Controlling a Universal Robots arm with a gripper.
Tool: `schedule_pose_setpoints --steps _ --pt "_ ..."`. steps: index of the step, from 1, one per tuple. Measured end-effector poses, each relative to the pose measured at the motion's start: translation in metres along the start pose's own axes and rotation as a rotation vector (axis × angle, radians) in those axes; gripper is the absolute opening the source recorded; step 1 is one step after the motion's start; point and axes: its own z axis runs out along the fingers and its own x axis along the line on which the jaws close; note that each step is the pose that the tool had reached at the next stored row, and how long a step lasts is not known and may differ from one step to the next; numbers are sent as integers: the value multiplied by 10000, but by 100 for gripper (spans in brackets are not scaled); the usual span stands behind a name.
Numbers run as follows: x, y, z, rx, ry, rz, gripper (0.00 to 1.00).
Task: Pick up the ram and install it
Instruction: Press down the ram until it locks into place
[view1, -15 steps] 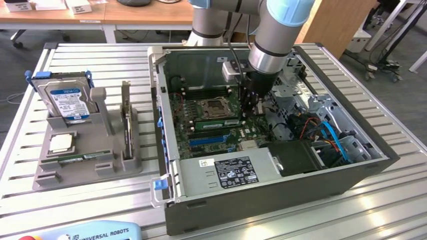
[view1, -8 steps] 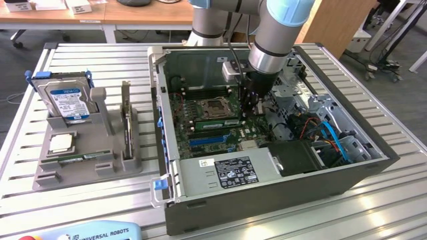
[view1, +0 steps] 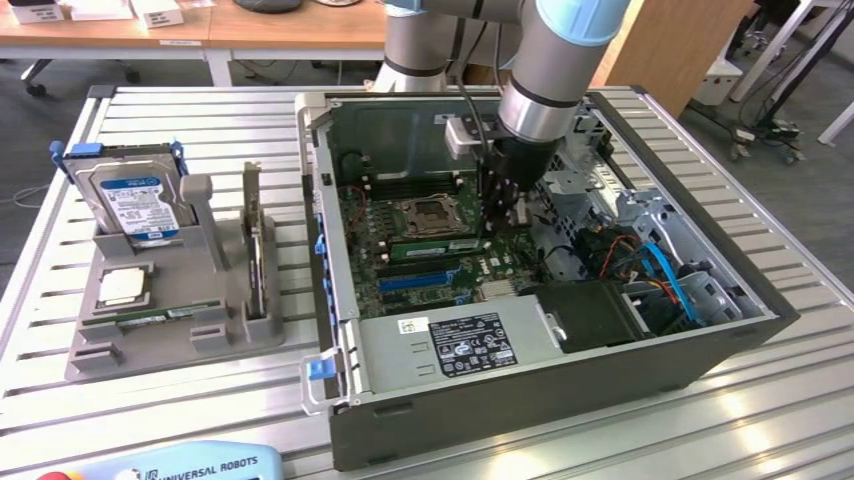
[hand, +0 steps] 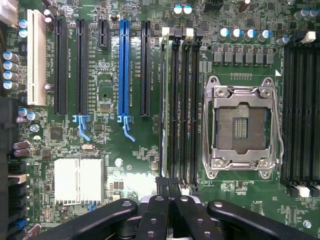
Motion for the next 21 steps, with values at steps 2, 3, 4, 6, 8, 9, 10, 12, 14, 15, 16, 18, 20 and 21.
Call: schedule_pose_setpoints --steps 2,3,4,6,8,9,10,12,14,15,16,18,20,21 --pt "0 1 -23 0 0 0 10" --pt "-1 1 -35 0 0 0 10" --pt "-1 2 -48 0 0 0 10" --pt "-2 2 -57 0 -2 0 10" --pt "-1 3 -78 0 0 0 10" --pt "-2 3 -91 0 0 0 10" --pt "-2 4 -103 0 1 0 10" --pt "-2 4 -109 0 -2 0 10" --pt "-3 4 -109 0 -2 -1 10" --pt "-2 4 -109 0 -2 -1 10" --pt "-2 4 -109 0 -1 -1 10" --pt "-2 4 -109 0 0 0 10" --pt "-3 20 -108 0 3 0 10" --pt "-3 40 -106 -1 3 -1 10"
